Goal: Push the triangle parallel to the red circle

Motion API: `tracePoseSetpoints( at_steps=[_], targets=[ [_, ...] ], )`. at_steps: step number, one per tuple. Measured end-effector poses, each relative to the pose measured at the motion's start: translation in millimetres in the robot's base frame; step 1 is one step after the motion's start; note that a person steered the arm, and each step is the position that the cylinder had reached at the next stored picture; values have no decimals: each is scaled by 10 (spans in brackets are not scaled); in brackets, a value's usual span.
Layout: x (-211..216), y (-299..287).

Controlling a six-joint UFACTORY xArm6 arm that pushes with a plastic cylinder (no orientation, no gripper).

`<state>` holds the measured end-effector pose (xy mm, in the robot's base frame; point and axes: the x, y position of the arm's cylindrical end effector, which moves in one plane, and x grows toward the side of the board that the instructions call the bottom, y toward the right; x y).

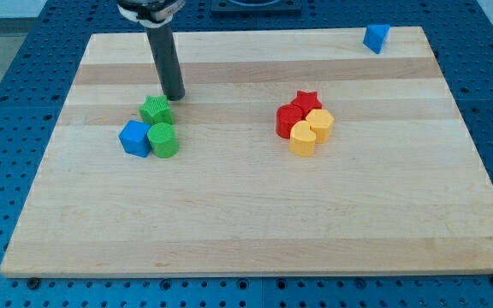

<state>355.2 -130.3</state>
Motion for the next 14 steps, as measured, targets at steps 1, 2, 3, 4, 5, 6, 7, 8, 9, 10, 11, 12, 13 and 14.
tracePoseSetpoints(
  at_steps=[1, 2, 3, 4, 5, 6, 7, 8, 9, 10, 11, 12, 13, 14],
  targets=[
    [115, -57],
    [122, -278],
    [151, -295],
    [-151, -161],
    [-371, 437],
    [-371, 1371],
    [-348, 2399],
    [-336, 3438],
    [-586, 3964],
    [-997, 4049],
    [-1276, 3755],
    [-1367, 3405],
    [-1392, 3021],
    [-1415, 2622]
  ],
)
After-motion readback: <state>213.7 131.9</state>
